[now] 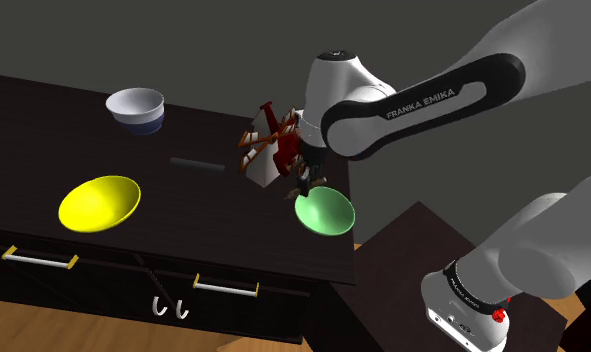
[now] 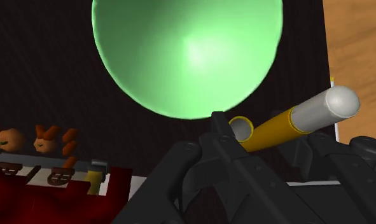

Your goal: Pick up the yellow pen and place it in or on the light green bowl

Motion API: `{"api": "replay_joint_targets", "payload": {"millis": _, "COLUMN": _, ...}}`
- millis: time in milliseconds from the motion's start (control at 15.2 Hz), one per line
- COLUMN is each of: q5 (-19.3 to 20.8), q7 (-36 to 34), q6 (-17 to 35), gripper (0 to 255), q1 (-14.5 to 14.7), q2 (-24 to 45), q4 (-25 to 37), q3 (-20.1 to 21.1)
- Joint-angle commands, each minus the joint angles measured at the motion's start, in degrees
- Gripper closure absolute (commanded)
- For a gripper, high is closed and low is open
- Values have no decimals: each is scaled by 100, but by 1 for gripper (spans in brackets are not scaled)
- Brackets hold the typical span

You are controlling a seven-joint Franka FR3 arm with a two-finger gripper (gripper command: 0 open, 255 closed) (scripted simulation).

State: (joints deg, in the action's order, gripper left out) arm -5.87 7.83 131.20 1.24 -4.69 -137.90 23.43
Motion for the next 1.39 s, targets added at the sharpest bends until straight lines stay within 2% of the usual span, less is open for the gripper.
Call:
{"api": "replay_joint_targets", "payload": {"millis": 0, "q5": -180, "q7": 295, "q6": 48, "gripper": 255, "q1": -43, "q2": -373, "q4": -410, "q3": -101}}
{"api": "replay_joint_targets", "payload": {"millis": 264, "q5": -462, "q7": 912, "q6": -16, "gripper": 255, "q1": -91, "q2": -1240, "q4": -1227, "q3": -419}}
{"api": "replay_joint_targets", "payload": {"millis": 1320, "q5": -206, "q7": 729, "q6": 1428, "gripper": 255, "q1": -179, "q2": -122, "q4": -1576, "q3": -272}}
